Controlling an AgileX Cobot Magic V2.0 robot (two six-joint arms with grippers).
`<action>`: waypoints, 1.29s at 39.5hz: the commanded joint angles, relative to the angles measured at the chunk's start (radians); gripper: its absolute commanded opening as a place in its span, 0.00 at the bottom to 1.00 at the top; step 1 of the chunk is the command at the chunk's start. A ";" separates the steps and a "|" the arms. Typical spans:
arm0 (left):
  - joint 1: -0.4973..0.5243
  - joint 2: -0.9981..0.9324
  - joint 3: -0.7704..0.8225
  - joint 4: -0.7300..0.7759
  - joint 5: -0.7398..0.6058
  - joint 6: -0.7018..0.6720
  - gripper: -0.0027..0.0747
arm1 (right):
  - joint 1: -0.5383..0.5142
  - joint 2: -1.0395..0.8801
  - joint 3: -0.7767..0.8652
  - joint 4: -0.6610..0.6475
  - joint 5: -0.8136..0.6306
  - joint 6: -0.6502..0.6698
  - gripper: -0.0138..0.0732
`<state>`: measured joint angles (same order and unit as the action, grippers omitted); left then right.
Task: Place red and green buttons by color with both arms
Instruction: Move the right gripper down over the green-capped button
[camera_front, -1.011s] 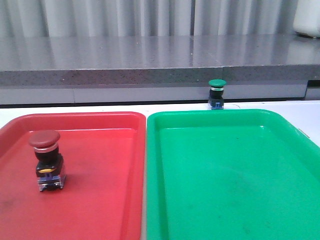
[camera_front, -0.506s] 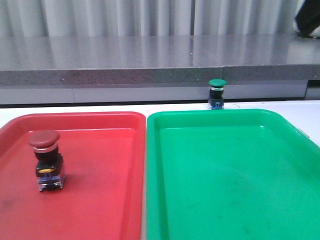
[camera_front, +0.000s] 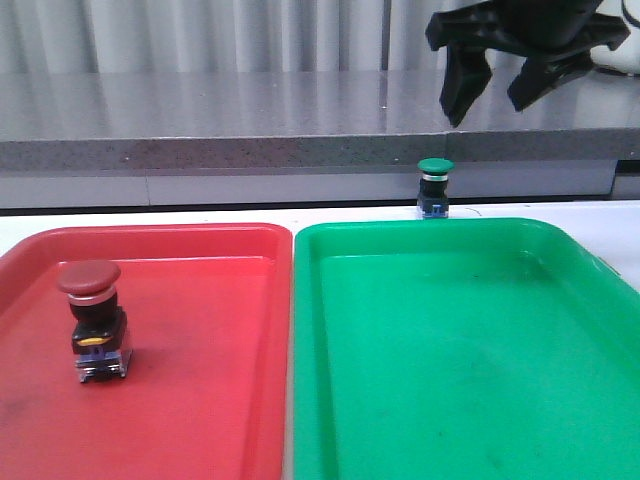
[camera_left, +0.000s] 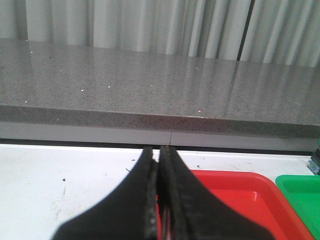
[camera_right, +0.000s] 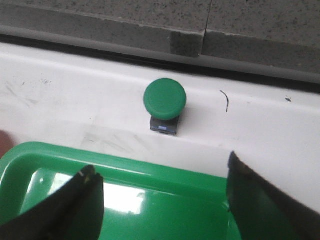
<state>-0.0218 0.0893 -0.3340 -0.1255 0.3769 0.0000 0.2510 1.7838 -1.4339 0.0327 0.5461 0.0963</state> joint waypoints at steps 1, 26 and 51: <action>0.003 0.010 -0.028 -0.004 -0.084 -0.007 0.01 | 0.002 0.026 -0.111 0.000 -0.022 0.007 0.77; 0.003 0.010 -0.028 -0.004 -0.084 -0.007 0.01 | 0.001 0.333 -0.454 -0.008 0.093 0.041 0.77; 0.003 0.010 -0.028 -0.004 -0.084 -0.007 0.01 | -0.010 0.374 -0.458 -0.005 0.083 0.041 0.40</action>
<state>-0.0177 0.0893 -0.3340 -0.1255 0.3769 0.0000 0.2491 2.2280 -1.8583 0.0307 0.6724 0.1398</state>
